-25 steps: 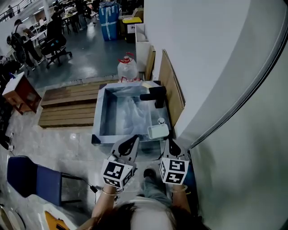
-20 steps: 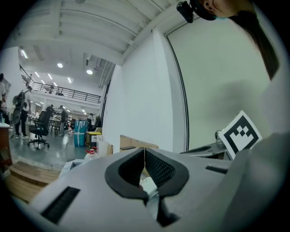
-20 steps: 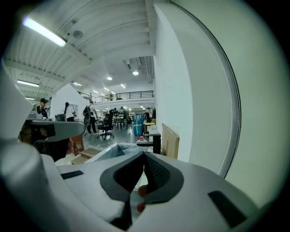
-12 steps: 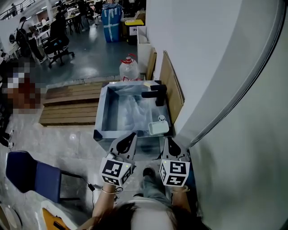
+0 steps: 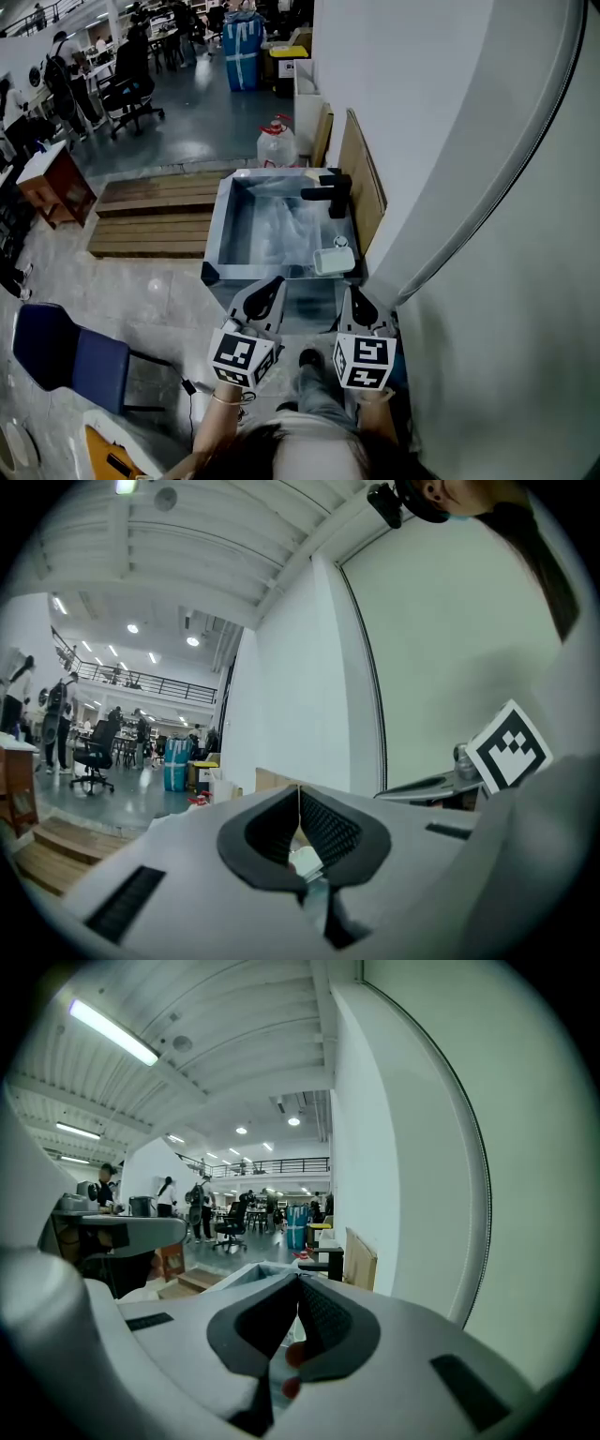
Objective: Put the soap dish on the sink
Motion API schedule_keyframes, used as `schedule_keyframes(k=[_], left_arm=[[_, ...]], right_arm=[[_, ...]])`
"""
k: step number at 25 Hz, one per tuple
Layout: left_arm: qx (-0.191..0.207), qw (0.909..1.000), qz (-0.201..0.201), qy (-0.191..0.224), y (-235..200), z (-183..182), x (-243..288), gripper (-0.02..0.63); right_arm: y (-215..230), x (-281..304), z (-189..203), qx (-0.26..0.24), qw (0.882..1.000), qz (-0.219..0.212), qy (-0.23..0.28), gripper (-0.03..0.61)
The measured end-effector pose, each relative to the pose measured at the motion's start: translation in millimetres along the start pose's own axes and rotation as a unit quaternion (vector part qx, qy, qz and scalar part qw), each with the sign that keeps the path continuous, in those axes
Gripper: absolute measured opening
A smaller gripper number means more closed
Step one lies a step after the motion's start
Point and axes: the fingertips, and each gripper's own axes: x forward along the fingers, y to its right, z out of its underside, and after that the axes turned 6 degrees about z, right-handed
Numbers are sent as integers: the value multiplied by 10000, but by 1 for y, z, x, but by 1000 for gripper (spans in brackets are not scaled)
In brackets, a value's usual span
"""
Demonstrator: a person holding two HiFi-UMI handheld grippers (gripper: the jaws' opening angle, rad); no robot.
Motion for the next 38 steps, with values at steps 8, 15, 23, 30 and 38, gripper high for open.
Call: schedule_keyframes(k=[8, 15, 23, 30, 38], left_arm=[[50, 10000, 6, 6, 14, -2, -12, 9], [47, 10000, -5, -36, 20, 2, -28, 9], [53, 10000, 39, -44, 26, 4, -36, 9], [37, 9999, 113, -36, 29, 9, -34, 9], [-25, 9999, 145, -41, 29, 11, -30, 10]], right_arm=[[-2, -18, 0, -58, 10000, -51, 16, 26], [-7, -32, 1, -131, 9999, -52, 74, 26], [-7, -40, 1, -217, 9997, -7, 75, 26], [-10, -39, 7, -293, 9996, -25, 55, 26], [-10, -36, 5, -348, 9994, -32, 61, 26]])
